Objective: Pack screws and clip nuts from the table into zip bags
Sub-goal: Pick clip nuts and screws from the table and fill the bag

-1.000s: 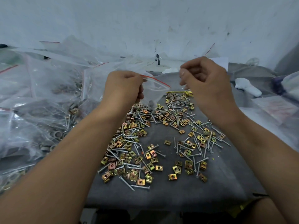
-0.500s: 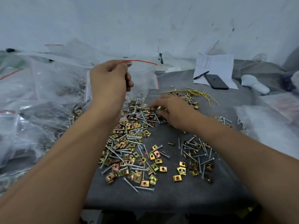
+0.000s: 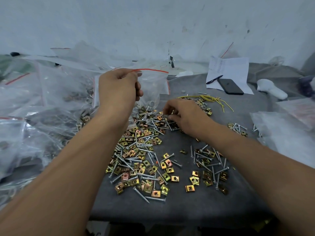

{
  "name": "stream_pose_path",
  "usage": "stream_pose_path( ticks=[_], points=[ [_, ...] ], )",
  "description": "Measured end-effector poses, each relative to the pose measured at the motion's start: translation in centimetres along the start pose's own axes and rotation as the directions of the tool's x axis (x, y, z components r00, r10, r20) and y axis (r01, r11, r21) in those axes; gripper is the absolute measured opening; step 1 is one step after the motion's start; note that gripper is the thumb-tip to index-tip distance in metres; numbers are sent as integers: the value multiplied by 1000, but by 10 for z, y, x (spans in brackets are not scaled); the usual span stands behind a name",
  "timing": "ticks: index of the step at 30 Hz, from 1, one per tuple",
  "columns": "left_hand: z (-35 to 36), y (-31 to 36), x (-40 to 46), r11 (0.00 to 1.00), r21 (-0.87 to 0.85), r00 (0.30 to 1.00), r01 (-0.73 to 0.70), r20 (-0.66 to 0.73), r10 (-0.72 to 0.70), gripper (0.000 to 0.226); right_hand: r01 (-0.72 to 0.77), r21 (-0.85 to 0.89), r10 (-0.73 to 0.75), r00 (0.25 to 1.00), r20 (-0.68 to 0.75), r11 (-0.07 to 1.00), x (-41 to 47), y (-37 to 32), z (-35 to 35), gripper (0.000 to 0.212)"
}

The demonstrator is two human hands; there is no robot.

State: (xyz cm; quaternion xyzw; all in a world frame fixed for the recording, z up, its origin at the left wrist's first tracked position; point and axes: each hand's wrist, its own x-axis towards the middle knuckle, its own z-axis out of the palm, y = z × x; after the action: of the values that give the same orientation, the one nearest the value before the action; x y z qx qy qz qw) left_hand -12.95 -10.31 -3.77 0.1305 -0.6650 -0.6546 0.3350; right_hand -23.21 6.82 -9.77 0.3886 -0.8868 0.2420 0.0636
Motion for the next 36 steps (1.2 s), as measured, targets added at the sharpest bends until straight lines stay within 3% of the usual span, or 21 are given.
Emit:
stream_pose_path(
  ticks=[12, 16, 22, 28, 32, 36],
  points=[
    [3, -1, -3, 1000, 24, 1000, 4, 20, -4, 26, -14, -1, 14, 999, -35, 1000, 1, 2, 0, 13],
    [2, -2, -2, 1000, 24, 1000, 7, 24, -8, 25, 44, -126, -43, 999, 13, 991, 0, 4, -4, 16],
    [3, -4, -2, 999, 31, 1000, 8, 29, -9, 26, -32, -142, 43, 996, 79, 989, 3, 3, -7, 30],
    [3, -6, -1, 999, 37, 999, 15, 33, -16, 25, -37, -124, 42, 998, 41, 992, 2, 5, -2, 22],
    [2, -7, 0, 999, 49, 998, 21, 51, -24, 25, -106, 57, 111, 990, -87, 993, -2, 8, -5, 18],
    [2, -6, 1, 996, 87, 997, 6, 73, -12, 24, -201, 457, 329, 919, -219, 867, -5, 4, -25, 23]
  ],
)
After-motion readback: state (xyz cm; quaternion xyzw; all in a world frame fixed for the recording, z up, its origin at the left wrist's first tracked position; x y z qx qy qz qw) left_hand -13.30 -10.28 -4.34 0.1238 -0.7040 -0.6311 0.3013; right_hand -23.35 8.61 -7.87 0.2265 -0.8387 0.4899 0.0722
